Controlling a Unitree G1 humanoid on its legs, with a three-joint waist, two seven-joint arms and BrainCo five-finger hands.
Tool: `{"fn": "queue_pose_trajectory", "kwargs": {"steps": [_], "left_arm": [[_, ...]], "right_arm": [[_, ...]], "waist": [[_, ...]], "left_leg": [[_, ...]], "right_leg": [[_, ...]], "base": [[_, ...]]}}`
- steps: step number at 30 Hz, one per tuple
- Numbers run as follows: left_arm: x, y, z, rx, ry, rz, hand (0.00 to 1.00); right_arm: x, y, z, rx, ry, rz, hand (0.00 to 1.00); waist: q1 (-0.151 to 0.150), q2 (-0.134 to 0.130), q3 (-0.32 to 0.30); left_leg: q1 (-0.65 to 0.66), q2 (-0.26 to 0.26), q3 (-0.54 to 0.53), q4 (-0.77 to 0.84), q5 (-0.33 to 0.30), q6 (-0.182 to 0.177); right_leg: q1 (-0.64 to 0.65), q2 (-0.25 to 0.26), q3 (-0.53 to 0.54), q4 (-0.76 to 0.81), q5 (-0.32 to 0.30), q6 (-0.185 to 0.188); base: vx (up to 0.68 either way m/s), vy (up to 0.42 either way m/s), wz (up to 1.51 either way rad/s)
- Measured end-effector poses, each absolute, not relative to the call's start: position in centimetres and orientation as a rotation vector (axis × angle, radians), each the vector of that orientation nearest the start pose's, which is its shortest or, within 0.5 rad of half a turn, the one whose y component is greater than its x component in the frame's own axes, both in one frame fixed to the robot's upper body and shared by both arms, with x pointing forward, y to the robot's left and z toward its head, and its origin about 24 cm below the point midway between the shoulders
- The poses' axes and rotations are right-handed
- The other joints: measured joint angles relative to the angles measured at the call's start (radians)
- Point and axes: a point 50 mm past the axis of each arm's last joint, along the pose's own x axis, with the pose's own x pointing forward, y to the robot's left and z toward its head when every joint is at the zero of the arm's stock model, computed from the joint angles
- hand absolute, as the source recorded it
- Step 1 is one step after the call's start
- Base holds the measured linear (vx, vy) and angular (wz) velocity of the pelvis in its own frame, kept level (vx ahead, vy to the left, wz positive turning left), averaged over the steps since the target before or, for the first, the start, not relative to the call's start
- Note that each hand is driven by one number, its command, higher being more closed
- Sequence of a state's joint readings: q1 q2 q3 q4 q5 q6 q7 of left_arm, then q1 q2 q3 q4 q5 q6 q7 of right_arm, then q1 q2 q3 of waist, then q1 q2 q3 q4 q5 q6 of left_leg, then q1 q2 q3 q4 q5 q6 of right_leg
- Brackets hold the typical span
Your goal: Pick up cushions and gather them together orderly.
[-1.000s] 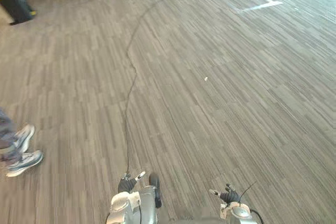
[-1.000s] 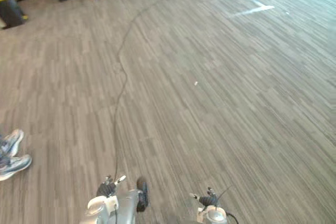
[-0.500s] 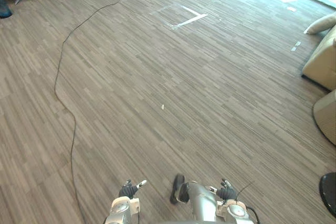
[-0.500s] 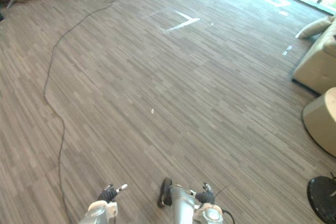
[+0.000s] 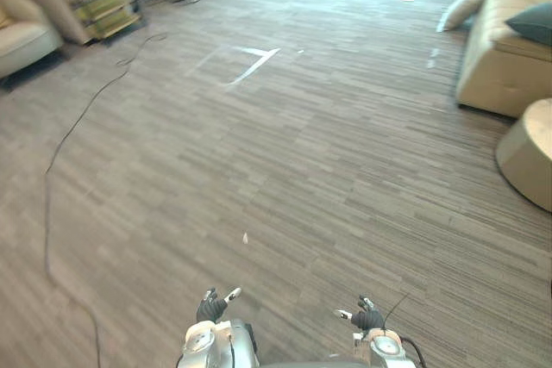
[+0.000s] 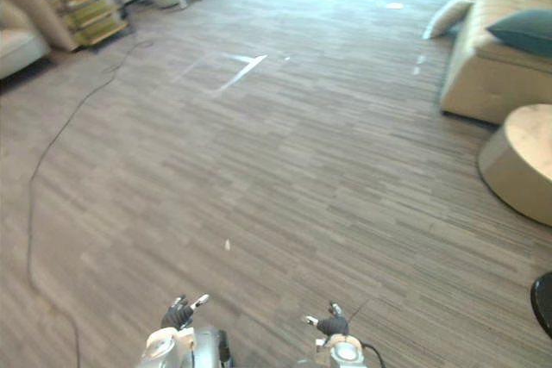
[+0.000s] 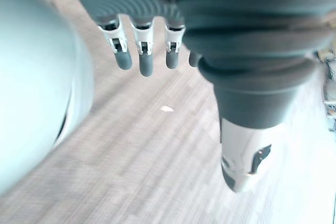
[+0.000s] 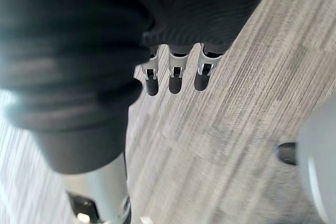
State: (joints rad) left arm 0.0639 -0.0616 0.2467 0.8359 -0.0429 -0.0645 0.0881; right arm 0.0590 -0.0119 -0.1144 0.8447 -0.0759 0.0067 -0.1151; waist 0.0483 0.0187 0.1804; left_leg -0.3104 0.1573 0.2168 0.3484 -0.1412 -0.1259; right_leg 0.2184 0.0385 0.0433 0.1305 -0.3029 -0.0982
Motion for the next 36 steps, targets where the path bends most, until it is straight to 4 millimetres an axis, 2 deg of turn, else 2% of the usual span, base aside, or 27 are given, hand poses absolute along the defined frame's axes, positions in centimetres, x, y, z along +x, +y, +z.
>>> {"fn": "queue_pose_trajectory", "kwargs": {"steps": [1,3,4,5,6,7,8,9,11,15,16,17,18,19,20,21,22,23,24,26,27,28,29,32,33,35,36], "left_arm": [[14.3,17.5,-13.6,-0.155,0.830,0.338,0.00],[14.4,17.8,-13.5,-0.146,0.821,0.343,0.00],[13.9,18.5,-13.7,-0.127,0.840,0.355,0.00],[13.9,19.3,-13.7,-0.105,0.842,0.364,0.00],[13.8,19.4,-13.7,-0.099,0.843,0.367,0.00],[13.8,19.6,-13.9,-0.084,0.861,0.368,0.00],[13.7,19.6,-14.0,-0.080,0.870,0.366,0.00],[13.5,19.5,-14.2,-0.078,0.895,0.362,0.00],[13.3,18.5,-14.5,-0.075,0.917,0.344,0.00],[13.1,17.7,-14.9,-0.072,0.954,0.312,0.00],[13.3,17.4,-14.9,-0.062,0.961,0.288,0.00],[13.5,17.0,-14.9,-0.048,0.965,0.262,0.00],[13.4,17.0,-15.0,-0.047,0.971,0.258,0.00],[13.2,16.6,-15.2,-0.054,0.985,0.251,0.00],[13.2,16.4,-15.2,-0.059,0.986,0.245,0.00],[13.3,15.8,-15.2,-0.064,0.985,0.225,0.00],[13.4,15.3,-15.1,-0.077,0.979,0.217,0.00],[12.8,15.6,-15.2,-0.068,0.980,0.227,0.00],[12.9,15.9,-15.0,-0.085,0.964,0.245,0.00],[12.5,17.1,-14.9,-0.102,0.956,0.316,0.00],[12.5,17.4,-14.8,-0.100,0.948,0.325,0.00],[12.5,18.3,-14.5,-0.079,0.920,0.341,0.00],[12.3,18.9,-14.3,-0.071,0.903,0.355,0.00],[12.1,19.2,-14.2,-0.088,0.889,0.379,0.00],[12.3,19.2,-14.1,-0.086,0.881,0.378,0.00],[12.3,19.2,-14.1,-0.087,0.876,0.379,0.00],[12.3,19.2,-14.0,-0.085,0.870,0.375,0.00]], "right_arm": [[14.2,-18.3,-13.8,-0.092,0.911,-0.205,0.00],[13.3,-18.3,-14.2,-0.094,0.938,-0.206,0.00],[12.9,-17.7,-14.5,-0.082,0.955,-0.196,0.00],[12.3,-17.1,-14.8,-0.066,0.976,-0.190,0.00],[12.2,-17.0,-14.9,-0.064,0.984,-0.184,0.00],[11.9,-16.7,-15.0,-0.062,0.996,-0.174,0.00],[11.9,-16.7,-15.0,-0.064,0.997,-0.172,0.00],[12.0,-16.7,-15.0,-0.068,0.989,-0.165,0.00],[12.9,-17.4,-14.4,-0.087,0.930,-0.172,0.00],[13.2,-18.0,-14.1,-0.086,0.907,-0.189,0.00],[13.7,-18.2,-13.9,-0.079,0.896,-0.203,0.00],[14.0,-18.4,-13.8,-0.081,0.890,-0.205,0.00],[14.1,-18.5,-13.8,-0.080,0.888,-0.208,0.00],[14.3,-18.8,-13.8,-0.075,0.888,-0.224,0.00],[14.6,-18.8,-13.7,-0.075,0.887,-0.225,0.00],[15.0,-19.3,-13.4,-0.064,0.868,-0.248,0.00],[15.2,-19.7,-13.2,-0.073,0.856,-0.255,0.00],[14.9,-19.3,-13.3,-0.091,0.866,-0.227,0.00],[14.9,-19.5,-13.3,-0.117,0.870,-0.206,0.00],[15.1,-19.2,-13.3,-0.115,0.874,-0.199,0.00],[15.0,-19.0,-13.4,-0.111,0.877,-0.199,0.00],[14.6,-18.6,-13.6,-0.104,0.893,-0.193,0.00],[14.2,-18.3,-13.8,-0.102,0.906,-0.185,0.00],[14.0,-18.2,-13.9,-0.099,0.917,-0.184,0.00],[13.4,-18.4,-14.1,-0.089,0.932,-0.204,0.00],[12.9,-18.4,-14.3,-0.091,0.945,-0.207,0.00],[12.0,-18.3,-14.6,-0.089,0.974,-0.207,0.00]], "waist": [[0.002,-0.001,-0.004],[0.019,-0.025,-0.025],[0.018,-0.066,-0.069],[0.007,-0.112,-0.071],[0.007,-0.117,-0.069],[-0.006,-0.123,-0.067],[-0.011,-0.121,-0.065],[-0.014,-0.114,-0.060],[-0.016,-0.065,-0.041],[-0.051,-0.067,-0.031],[-0.062,-0.067,-0.027],[-0.077,-0.070,-0.023],[-0.082,-0.068,-0.022],[-0.097,-0.048,-0.018],[-0.084,-0.038,-0.016],[-0.091,-0.039,0.000],[-0.102,-0.031,0.003],[-0.102,-0.019,-0.006],[-0.085,0.043,-0.002],[-0.063,0.056,0.015],[-0.060,0.050,0.019],[-0.042,0.023,0.027],[-0.035,0.004,0.021],[-0.026,0.000,0.021],[-0.010,-0.010,0.020],[-0.007,-0.009,0.020],[0.010,-0.006,0.006]], "left_leg": [[-0.032,-0.020,-0.013,-0.086,0.036,0.010],[-0.034,-0.052,-0.019,-0.080,0.147,0.048],[-0.028,-0.100,-0.011,-0.052,0.165,0.102],[0.019,-0.136,0.033,-0.032,0.109,0.119],[0.037,-0.141,0.039,-0.028,0.088,0.123],[0.101,-0.157,0.047,-0.024,0.034,0.138],[0.122,-0.159,0.050,-0.025,0.024,0.141],[0.181,-0.164,0.054,-0.035,0.003,0.148],[0.366,-0.152,0.088,-0.128,-0.080,0.148],[0.514,-0.147,0.090,-0.197,-0.142,0.143],[0.554,-0.147,0.087,-0.234,-0.155,0.138],[0.599,-0.154,0.066,-0.278,-0.157,0.136],[0.611,-0.152,0.057,-0.285,-0.157,0.136],[0.646,-0.129,0.011,-0.288,-0.153,0.131],[0.652,-0.117,-0.002,-0.275,-0.139,0.109],[0.651,-0.135,-0.063,-0.192,-0.079,0.062],[0.642,-0.137,-0.070,-0.134,-0.075,0.060],[0.544,-0.116,-0.071,0.158,-0.040,0.015],[0.394,-0.018,-0.068,0.504,0.092,-0.036],[0.255,0.047,-0.056,0.774,0.064,-0.013],[0.233,0.049,-0.056,0.796,0.053,-0.008],[0.166,0.058,-0.025,0.799,0.018,0.005],[0.096,0.066,0.022,0.720,-0.009,0.016],[0.015,0.049,0.087,0.383,-0.032,0.024],[0.014,-0.014,0.095,0.051,0.027,0.037],[0.004,-0.038,0.103,-0.107,0.101,0.050],[-0.002,-0.056,0.105,-0.149,0.277,0.128]], "right_leg": [[0.048,-0.016,0.028,-0.027,-0.023,0.035],[0.086,-0.060,0.074,-0.013,-0.061,0.080],[0.044,-0.112,0.092,0.107,-0.091,0.133],[-0.051,-0.149,0.115,0.354,-0.066,0.178],[-0.089,-0.149,0.125,0.453,-0.035,0.214],[-0.193,-0.151,0.146,0.720,0.058,0.281],[-0.218,-0.151,0.142,0.778,0.063,0.288],[-0.266,-0.157,0.126,0.878,0.063,0.281],[-0.420,-0.163,0.015,0.943,0.021,0.206],[-0.571,-0.145,-0.158,0.698,-0.017,0.148],[-0.616,-0.128,-0.199,0.520,0.033,0.129],[-0.634,-0.113,-0.210,0.324,0.163,0.107],[-0.633,-0.107,-0.210,0.308,0.208,0.098],[-0.617,-0.084,-0.202,0.319,0.266,0.025],[-0.612,-0.092,-0.208,0.354,0.242,0.013],[-0.653,-0.140,-0.233,0.548,0.165,0.011],[-0.660,-0.137,-0.241,0.577,0.143,0.039],[-0.561,-0.126,-0.256,0.461,0.074,-0.001],[-0.479,-0.054,-0.245,0.399,0.059,-0.006],[-0.351,-0.006,-0.211,0.326,0.032,-0.038],[-0.321,-0.001,-0.200,0.308,0.026,-0.041],[-0.222,-0.002,-0.165,0.238,0.020,-0.035],[-0.137,-0.006,-0.126,0.161,0.015,-0.028],[-0.019,-0.020,-0.063,0.058,0.008,0.006],[0.054,-0.054,-0.031,0.017,-0.010,0.040],[0.100,-0.069,-0.015,-0.001,-0.025,0.066],[0.147,-0.081,0.027,0.007,-0.046,0.102]], "base": [[0.65,0.336,-0.78],[0.75,0.387,-0.89],[0.76,0.339,-0.60],[0.89,0.415,-0.51],[0.71,0.339,-0.32],[0.53,0.277,-0.19],[0.63,0.302,-0.22],[0.56,0.245,-0.49],[0.55,0.233,-0.76],[0.52,0.074,-0.06],[0.58,-0.012,0.28],[0.58,-0.012,0.39],[0.82,-0.075,0.61],[0.58,-0.073,0.31],[0.82,-0.150,0.44],[0.48,-0.141,0.23],[0.55,-0.235,0.44],[0.68,-0.271,-0.09],[0.70,-0.228,-0.34],[0.65,-0.076,-0.79],[0.68,-0.044,-0.82],[0.63,-0.041,-0.74],[0.73,-0.013,-0.86],[0.64,0.085,-0.84],[0.72,0.202,-0.76],[0.82,0.287,-0.69],[0.62,0.277,-0.51]]}}
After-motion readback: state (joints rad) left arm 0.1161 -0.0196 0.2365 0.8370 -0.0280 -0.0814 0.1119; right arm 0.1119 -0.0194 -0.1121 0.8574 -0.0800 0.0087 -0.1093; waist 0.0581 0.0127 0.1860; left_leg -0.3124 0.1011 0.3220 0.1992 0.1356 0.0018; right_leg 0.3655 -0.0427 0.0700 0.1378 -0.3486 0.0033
